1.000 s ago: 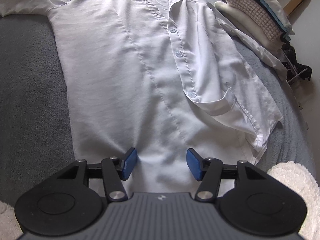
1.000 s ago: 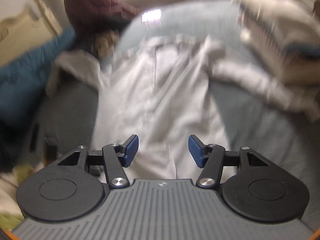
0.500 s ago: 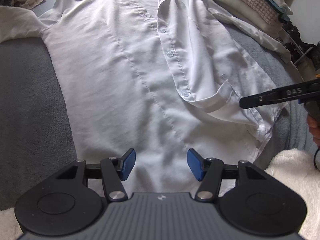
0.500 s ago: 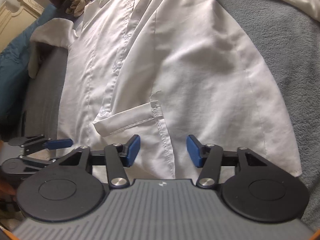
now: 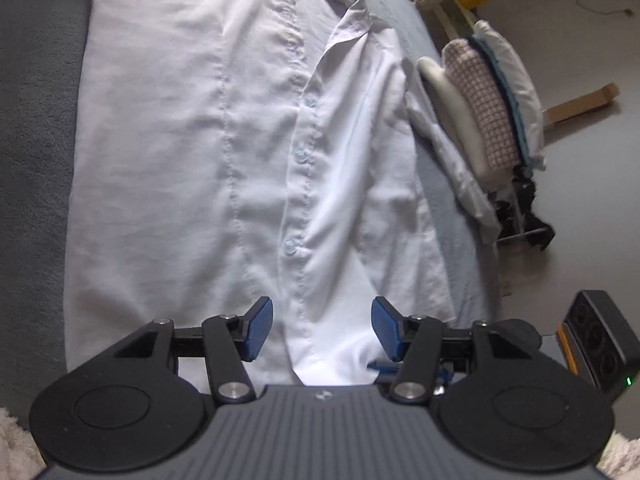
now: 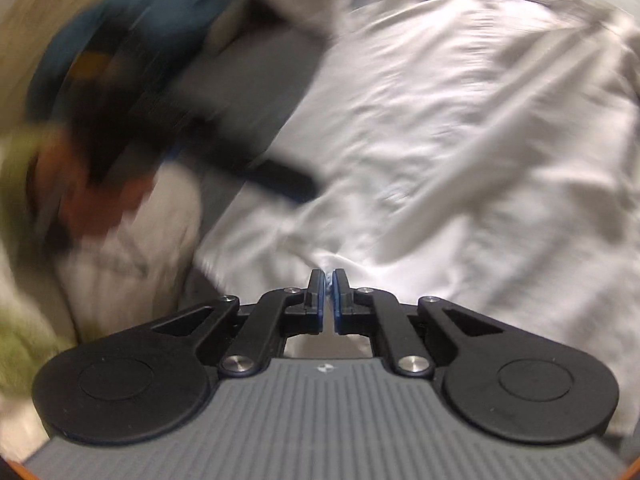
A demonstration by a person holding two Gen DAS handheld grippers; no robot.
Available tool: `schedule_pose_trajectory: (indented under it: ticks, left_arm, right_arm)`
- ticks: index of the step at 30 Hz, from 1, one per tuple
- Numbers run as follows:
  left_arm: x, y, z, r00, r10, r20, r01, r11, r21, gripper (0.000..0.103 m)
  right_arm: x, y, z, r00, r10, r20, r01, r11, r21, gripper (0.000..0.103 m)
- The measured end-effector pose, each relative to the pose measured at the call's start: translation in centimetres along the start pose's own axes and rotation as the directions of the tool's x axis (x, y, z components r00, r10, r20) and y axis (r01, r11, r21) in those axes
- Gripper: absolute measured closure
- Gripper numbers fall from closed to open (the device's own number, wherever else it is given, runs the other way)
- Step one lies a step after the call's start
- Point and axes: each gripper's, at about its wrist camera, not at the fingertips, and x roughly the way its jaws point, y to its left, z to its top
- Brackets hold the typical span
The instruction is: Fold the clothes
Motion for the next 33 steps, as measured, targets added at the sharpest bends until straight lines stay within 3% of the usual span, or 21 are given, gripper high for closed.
schedule_pose_trajectory:
  ticks: [6, 9, 15, 21, 27, 33]
  left_arm:
    - [1.7, -1.1, -1.9, 0.992, 0.094, -0.088, -0.083, 0.99, 0.115, 0.059]
    - [2.4, -2.3, -2.7, 0.982, 0.143, -0.123, -0.116, 0.972, 0.207, 0.06]
    - [4.2, -5.3, -4.7, 0.959, 0.249, -0.134, -0.173, 0.891, 0.419, 0.062]
    - [4.1, -5.9, -6.3, 0.963, 0.25, -0.096, -0.184, 0.879, 0.439, 0.069]
    - [1.7, -6.2, -6.4, 0.964, 0.263, -0.022, -0.225, 0.861, 0.456, 0.069]
    - [-1.0, -6.3, -5.7, 0.967, 0.247, 0.065, -0.249, 0.857, 0.452, 0.068]
  right_arm:
    - [1.8, 2.5, -2.0, 0.989, -0.047, -0.141, 0.014, 0.974, -0.226, 0.1]
    - [1.6, 2.6, -2.9, 0.981, -0.044, -0.189, 0.0, 0.974, -0.227, 0.097]
    - [-0.7, 2.3, -4.0, 0.979, -0.058, -0.195, 0.033, 0.991, -0.13, 0.097]
    - [-4.5, 0.1, -4.3, 0.987, -0.128, -0.094, 0.136, 0.987, 0.083, 0.096]
    - [-8.6, 0.1, -3.9, 0.987, -0.13, 0.092, 0.097, 0.95, 0.298, 0.09]
    - [-10.0, 1.1, -3.3, 0.969, -0.188, 0.163, 0.108, 0.907, 0.406, 0.089]
